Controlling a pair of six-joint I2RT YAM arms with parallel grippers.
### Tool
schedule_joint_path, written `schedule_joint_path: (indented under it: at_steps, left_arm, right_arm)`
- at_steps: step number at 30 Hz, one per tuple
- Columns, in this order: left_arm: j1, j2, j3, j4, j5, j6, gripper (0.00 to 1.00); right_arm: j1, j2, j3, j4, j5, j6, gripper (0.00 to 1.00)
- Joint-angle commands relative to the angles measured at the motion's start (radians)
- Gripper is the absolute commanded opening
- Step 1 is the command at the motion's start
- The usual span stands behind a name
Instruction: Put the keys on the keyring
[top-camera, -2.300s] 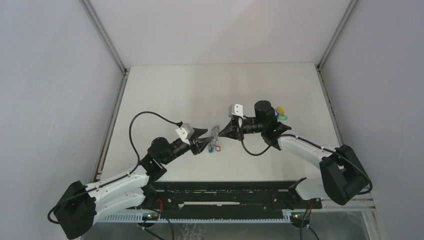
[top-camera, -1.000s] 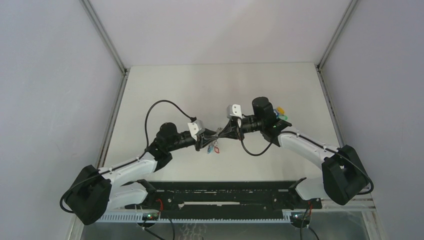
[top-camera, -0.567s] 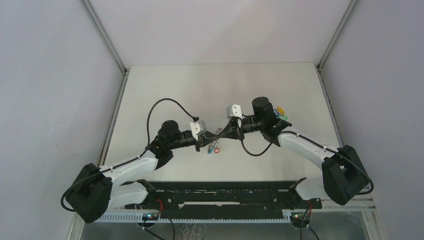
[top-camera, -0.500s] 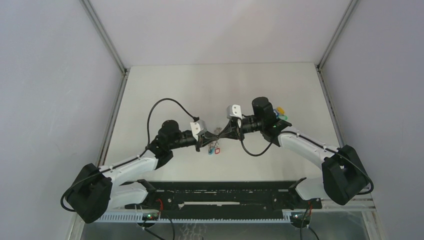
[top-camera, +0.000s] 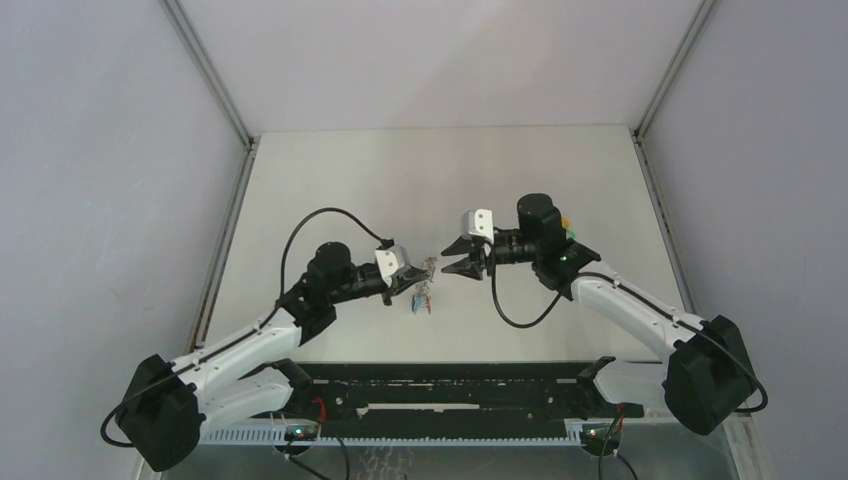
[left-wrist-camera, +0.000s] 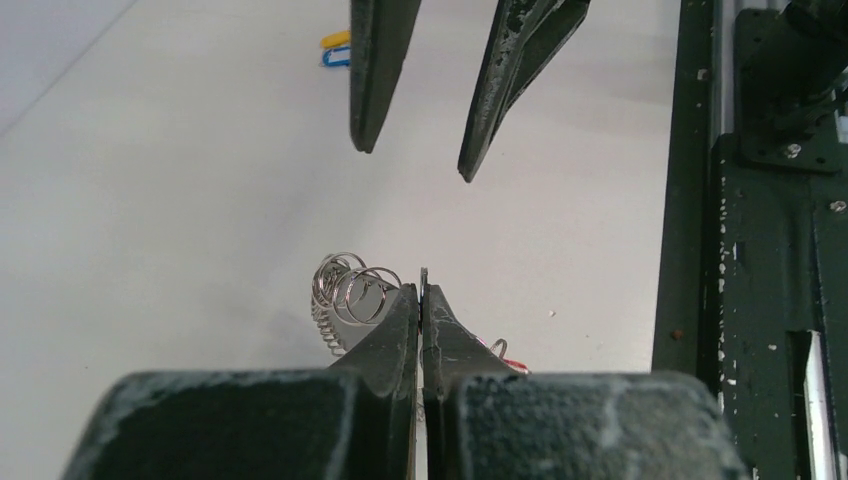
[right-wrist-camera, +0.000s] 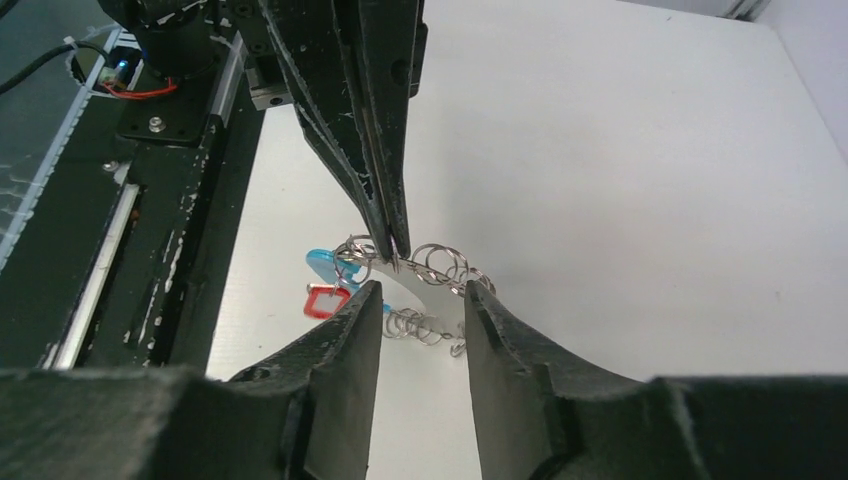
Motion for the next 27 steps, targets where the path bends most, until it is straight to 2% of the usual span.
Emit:
schedule_joint_path:
  at_steps: [1,16,27]
  left_arm:
    - [-0.035,-0.016,0.096,-0.062,-0.070,0.073,0.00]
    - [-0.070,-0.010,0.181,-0.207,-0.127,0.095,0.00]
    - [-0.085,0.004,0.210,-0.248,-0.147,0.098,0.00]
  right_arm:
    - [0.021,0.009,-0.002,0.057,0.013,-0.045,0.36]
    - [0.061,0.085,-0.002,0.063,-0.014,-0.157,0.26]
    - [0.089,0.129,0.044,-0.007,-0.010,-0.198,0.21]
